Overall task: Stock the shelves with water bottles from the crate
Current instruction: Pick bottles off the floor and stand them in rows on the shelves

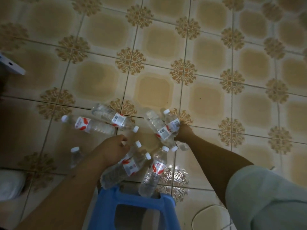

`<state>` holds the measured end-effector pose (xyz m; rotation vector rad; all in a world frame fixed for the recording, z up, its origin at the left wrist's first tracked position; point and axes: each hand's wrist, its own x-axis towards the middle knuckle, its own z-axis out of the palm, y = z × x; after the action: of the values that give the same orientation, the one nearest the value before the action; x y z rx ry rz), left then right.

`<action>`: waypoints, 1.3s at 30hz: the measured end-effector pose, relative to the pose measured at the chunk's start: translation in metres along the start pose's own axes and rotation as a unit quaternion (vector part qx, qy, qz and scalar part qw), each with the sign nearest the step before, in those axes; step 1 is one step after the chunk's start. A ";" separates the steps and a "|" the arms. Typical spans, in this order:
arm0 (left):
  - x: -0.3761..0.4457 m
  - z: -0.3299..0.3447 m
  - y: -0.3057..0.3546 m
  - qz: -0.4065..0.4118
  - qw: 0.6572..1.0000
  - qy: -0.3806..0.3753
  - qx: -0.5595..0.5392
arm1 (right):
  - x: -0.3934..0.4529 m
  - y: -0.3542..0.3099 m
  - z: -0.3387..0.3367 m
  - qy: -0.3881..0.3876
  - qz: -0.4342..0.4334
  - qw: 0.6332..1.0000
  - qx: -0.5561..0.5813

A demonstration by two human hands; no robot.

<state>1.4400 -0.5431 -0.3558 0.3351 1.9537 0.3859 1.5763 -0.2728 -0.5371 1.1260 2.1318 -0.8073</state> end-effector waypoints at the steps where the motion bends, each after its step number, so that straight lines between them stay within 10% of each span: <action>1: 0.000 0.001 0.000 0.001 1.000 -0.008 -0.004 | -0.001 0.003 -0.003 -0.011 -0.004 1.000 0.015; 14: -0.015 -0.019 0.025 0.024 0.964 0.085 -0.250 | -0.149 -0.069 -0.068 -0.212 -0.166 0.921 0.282; 22: -0.085 -0.093 0.030 0.056 0.862 0.144 -0.483 | -0.224 -0.188 -0.083 -0.289 -0.276 0.872 0.282; 32: -0.244 -0.209 -0.097 0.107 0.711 0.357 -0.596 | -0.311 -0.349 -0.087 -0.197 -0.458 0.861 0.102; 39: -0.346 -0.215 -0.264 0.095 0.586 0.435 -0.677 | -0.393 -0.519 -0.008 -0.125 -0.575 0.784 -0.198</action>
<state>1.3644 -0.9467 -0.0969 -0.8326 1.8080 2.3388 1.3133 -0.7008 -0.1227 -0.6159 2.4477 -0.8246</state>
